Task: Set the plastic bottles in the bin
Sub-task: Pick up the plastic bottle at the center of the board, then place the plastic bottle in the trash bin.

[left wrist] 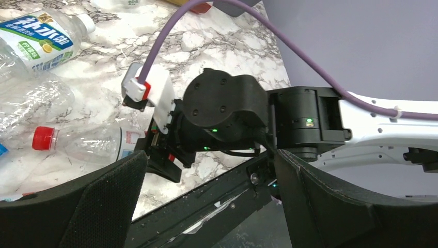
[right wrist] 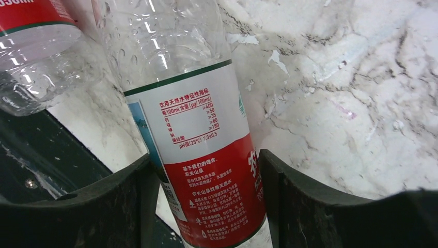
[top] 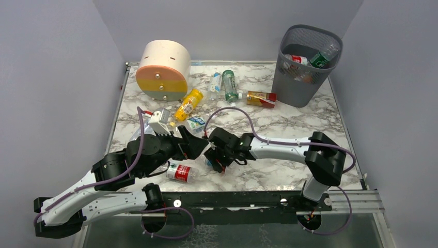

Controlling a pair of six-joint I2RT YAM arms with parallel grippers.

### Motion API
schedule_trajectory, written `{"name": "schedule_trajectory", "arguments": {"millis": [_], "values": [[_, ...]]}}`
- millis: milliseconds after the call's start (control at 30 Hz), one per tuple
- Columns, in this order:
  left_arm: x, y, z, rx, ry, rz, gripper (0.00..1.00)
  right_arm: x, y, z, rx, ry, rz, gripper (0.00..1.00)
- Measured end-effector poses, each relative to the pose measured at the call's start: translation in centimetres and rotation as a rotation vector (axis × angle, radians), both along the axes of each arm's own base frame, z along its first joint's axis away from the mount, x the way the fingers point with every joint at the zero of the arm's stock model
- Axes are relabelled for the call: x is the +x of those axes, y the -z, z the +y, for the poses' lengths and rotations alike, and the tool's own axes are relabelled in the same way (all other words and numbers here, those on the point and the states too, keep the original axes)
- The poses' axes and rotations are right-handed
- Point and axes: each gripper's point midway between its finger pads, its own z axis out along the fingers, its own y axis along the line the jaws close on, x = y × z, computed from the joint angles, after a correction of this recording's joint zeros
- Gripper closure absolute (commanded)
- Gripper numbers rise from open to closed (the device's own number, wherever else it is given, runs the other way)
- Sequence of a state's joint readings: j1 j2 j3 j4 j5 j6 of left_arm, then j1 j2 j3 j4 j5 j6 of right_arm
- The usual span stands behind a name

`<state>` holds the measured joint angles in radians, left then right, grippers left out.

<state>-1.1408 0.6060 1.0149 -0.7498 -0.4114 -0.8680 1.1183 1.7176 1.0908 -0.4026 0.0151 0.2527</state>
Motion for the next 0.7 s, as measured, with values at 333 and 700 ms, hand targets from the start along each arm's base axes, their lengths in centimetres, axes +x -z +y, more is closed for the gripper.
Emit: {"name": "schedule_trajectory", "arguments": {"millis": [333,700], "values": [[0.1,0.2,0.0,0.015,0.003,-0.005,0.01,0.6,-7.4,-1.3,0.122,0.080,-0.096,0.40],[0.1,0.2,0.0,0.020,0.006,-0.010,0.01,7.6,-16.6,-4.3,0.192,0.344,-0.232,0.40]]}}
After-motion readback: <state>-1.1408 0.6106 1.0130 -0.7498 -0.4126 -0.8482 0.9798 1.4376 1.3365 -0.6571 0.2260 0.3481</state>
